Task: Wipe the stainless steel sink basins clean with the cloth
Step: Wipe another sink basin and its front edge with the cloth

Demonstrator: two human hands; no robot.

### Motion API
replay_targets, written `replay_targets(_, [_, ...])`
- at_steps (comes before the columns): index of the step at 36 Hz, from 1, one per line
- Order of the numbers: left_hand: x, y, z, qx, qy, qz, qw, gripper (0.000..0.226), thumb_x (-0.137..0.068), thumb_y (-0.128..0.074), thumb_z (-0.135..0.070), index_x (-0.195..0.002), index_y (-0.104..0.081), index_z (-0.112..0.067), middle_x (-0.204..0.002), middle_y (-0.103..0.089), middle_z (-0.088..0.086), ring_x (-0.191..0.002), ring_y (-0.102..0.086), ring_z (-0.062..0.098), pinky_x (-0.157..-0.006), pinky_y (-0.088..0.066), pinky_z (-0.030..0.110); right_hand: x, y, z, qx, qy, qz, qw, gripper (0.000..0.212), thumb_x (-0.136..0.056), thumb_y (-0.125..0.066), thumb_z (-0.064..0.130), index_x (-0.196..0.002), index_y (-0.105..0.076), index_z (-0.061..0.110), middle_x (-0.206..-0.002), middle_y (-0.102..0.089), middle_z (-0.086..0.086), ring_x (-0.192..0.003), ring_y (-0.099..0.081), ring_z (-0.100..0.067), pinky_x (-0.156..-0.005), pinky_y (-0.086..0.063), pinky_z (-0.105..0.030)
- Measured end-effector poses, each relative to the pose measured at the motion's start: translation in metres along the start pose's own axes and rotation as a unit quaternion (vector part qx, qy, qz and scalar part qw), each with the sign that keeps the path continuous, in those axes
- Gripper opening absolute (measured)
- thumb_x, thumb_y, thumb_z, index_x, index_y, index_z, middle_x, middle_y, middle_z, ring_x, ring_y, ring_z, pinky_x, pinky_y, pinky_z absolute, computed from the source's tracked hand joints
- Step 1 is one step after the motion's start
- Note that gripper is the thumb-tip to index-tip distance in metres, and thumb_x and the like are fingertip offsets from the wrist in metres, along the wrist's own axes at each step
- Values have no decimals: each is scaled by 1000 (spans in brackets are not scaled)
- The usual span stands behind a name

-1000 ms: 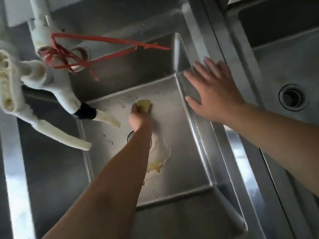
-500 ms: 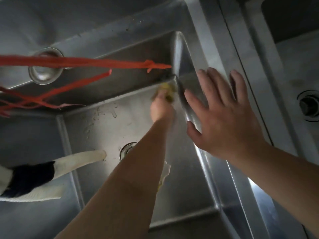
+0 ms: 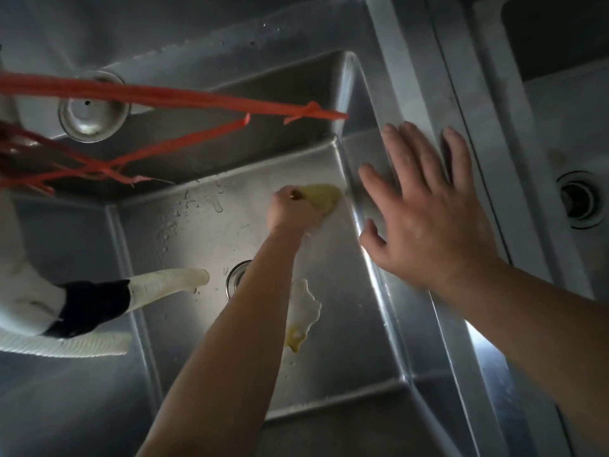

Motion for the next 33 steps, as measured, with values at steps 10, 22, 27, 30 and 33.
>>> replay_targets(10, [-26, -45, -51, -21, -152, 8, 988, 43, -92, -51, -17, -133, -46, -30, -112, -66, 3, -103, -63, 25, -92, -50, 34, -2, -1, 0, 9, -12, -10, 1000, 72, -86, -44, 49, -151, -31, 20, -162, -15, -20, -150, -13, -37, -117, -9, -62])
replay_targets(22, [-14, -57, -19, -240, -243, 121, 932, 48, -91, -51, -21, -135, -45, -38, -117, -66, 6, -101, -64, 29, -86, -50, 33, -2, -1, -1, 25, -13, -21, 999, 77, -85, -41, 52, -154, -24, 21, -161, -15, -20, -150, -14, -37, -118, -10, -62])
replay_targets(27, [27, -67, 16, -307, -272, 164, 897, 45, -91, -46, -17, -133, -45, -34, -114, -65, 11, -98, -62, 35, -78, -47, 32, -2, -1, -1, 17, -21, -32, 999, 79, -83, -35, 56, -153, -25, 21, -161, -19, -19, -150, -16, -35, -118, -10, -61])
replay_targets(30, [55, -74, 37, -331, -280, 183, 882, 45, -91, -49, -9, -134, -50, -24, -120, -63, 12, -104, -60, 33, -73, -33, 25, 0, 0, 1, 6, -17, -43, 999, 80, -81, -39, 52, -153, -27, 19, -160, -22, -19, -149, -19, -35, -118, -11, -62])
replay_targets(33, [81, -78, 62, -320, -293, 214, 875, 50, -91, -53, -10, -137, -50, -30, -130, -59, 4, -109, -58, 26, -74, -29, 19, 1, -1, 1, 18, -13, -42, 999, 79, -81, -38, 51, -152, -27, 20, -159, -23, -19, -149, -20, -35, -117, -12, -62])
Point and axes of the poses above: each hand's wrist, its own x-axis away from the middle knuckle, its own y-axis out of the back of the hand, z = x × y, the point moved 6 cm from there along -x, towards the middle knuckle
